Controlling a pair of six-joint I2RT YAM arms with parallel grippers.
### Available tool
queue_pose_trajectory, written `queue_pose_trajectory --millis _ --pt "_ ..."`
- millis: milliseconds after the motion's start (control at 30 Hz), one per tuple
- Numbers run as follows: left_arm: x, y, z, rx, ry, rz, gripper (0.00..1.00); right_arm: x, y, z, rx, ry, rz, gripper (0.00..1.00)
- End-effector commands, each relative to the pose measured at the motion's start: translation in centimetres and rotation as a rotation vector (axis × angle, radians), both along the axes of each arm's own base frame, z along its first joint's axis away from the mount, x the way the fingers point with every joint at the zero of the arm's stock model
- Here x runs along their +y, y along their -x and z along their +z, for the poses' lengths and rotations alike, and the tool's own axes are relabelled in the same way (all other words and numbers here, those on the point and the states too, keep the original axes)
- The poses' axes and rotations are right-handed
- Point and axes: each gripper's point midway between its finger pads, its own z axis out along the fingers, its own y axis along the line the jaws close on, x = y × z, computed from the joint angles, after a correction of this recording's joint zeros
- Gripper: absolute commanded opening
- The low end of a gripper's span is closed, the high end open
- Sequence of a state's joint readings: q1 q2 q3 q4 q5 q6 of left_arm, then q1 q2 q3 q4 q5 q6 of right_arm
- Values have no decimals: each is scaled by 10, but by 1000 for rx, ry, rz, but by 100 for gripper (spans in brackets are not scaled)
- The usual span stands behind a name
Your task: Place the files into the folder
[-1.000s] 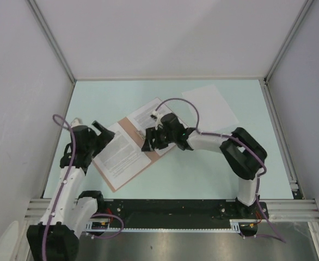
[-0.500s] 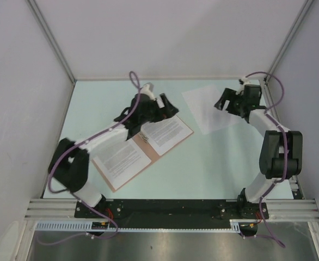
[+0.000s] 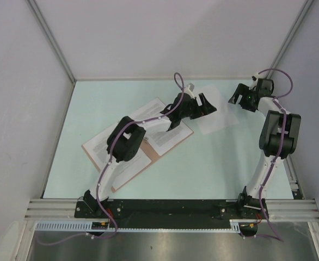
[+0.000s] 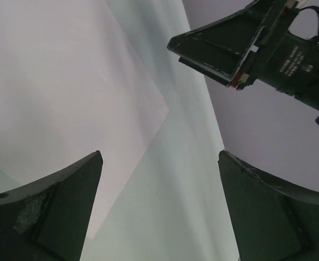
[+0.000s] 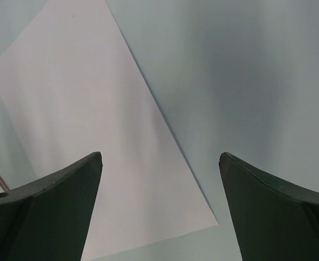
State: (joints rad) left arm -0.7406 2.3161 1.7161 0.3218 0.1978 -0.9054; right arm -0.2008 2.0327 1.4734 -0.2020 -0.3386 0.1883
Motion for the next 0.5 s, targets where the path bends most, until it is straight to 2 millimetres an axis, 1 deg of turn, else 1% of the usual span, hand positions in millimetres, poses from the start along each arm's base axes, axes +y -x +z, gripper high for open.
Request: queue_pose_trajectory --millis 0,33,67,100,233,300,333,367,433,467 --pt "-19 -23 7 23 105 32 93 -2 -7 -8 48 29 49 93" --pt "-20 -24 1 35 104 36 92 0 -8 -17 66 31 60 92" --pt "-22 -25 -9 54 97 40 92 1 -10 -17 66 36 68 92" --pt "-22 -29 -9 57 96 53 91 3 -8 -22 80 46 79 91" --pt "-21 -32 -32 134 56 89 91 13 -5 -38 126 71 110 91" --pt "-20 -31 -46 192 35 101 90 20 0 -48 158 58 126 90" --pt "-20 -29 -49 215 38 105 89 22 2 -53 172 54 129 90" --pt "-17 -27 -59 250 19 112 89 26 6 -59 193 50 138 90" --pt "-15 -26 -69 296 14 127 89 32 11 -65 216 36 152 89" --pt "-13 -23 -74 322 -2 133 89 41 14 -66 223 8 177 89"
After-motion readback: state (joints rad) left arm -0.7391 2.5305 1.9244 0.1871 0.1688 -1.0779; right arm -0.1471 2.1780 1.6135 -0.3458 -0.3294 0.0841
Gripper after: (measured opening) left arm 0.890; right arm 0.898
